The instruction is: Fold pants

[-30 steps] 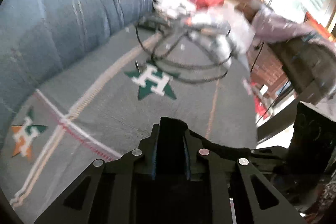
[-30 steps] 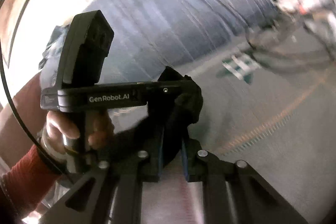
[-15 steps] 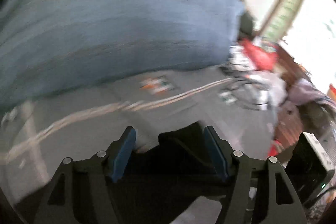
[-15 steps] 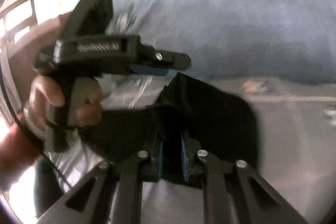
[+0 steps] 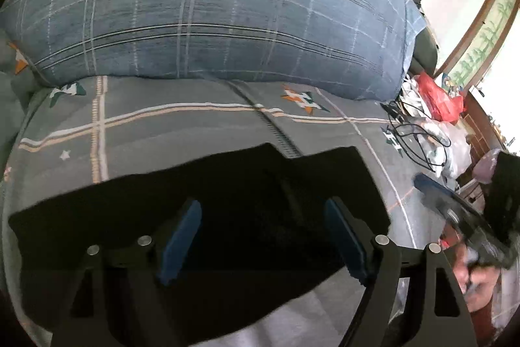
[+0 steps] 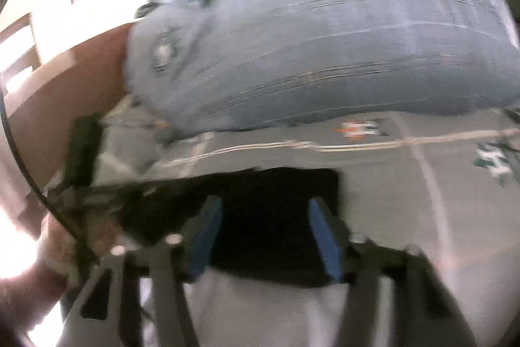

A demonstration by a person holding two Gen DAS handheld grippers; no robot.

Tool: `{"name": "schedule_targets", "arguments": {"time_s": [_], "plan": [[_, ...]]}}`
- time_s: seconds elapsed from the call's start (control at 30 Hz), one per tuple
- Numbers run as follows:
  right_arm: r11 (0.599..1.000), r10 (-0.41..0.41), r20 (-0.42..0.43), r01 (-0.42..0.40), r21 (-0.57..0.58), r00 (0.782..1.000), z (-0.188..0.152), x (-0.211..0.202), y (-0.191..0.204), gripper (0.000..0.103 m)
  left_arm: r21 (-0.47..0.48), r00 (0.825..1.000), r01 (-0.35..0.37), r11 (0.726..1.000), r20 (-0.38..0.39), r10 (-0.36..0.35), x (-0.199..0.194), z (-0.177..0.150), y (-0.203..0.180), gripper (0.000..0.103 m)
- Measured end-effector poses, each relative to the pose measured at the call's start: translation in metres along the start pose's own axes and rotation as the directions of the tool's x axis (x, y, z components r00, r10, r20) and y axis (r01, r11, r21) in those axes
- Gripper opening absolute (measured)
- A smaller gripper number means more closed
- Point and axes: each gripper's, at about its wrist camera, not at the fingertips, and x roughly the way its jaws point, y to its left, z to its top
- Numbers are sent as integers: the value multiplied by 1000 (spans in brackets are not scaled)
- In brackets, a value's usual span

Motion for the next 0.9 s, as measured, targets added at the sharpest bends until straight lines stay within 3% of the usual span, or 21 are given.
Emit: {"name": "schedule_targets", "arguments": {"time_s": [0.03,0.07,0.17,0.37,0.5,0.6,0.63,0.77,0.9], "plan": [[1000,-18,-13,18,7,1000,0,3,-5,19,-1,1000,6,1000,17,-6,-1,-3,-8,79],[1000,-15,-20,16,10,1000,1,8,-7,17,1,1000,17,1000,22,-17,2,-4,-13,79],[1000,-12,-43,12,5,999,6,38,-10,17,15,999,41,999,11,-42,15,-8,-27,79],[1000,-5,-122,6,6,993,9,93,-6,17,10,991,-113,994,-66,114,50,-24,-26,78],[1000,-15,-123,16,10,992,3,113,-14,13,23,991,-124,992,-53,125,45,-30,-19,78],[999,6,-122,0,50,993,6,104,-19,15,8,990,-126,992,-57,127,40,-29,-17,78],[999,5,-104,1,55,995,6,93,-20,21,4,990,-128,992,-58,128,38,-29,-18,78],[999,-28,-51,29,27,998,2,48,-22,22,-26,993,-113,993,-18,112,21,-22,-18,78],[999,-41,-53,41,17,998,-9,21,-24,22,-43,995,-102,994,19,102,17,-12,-19,79]]}}
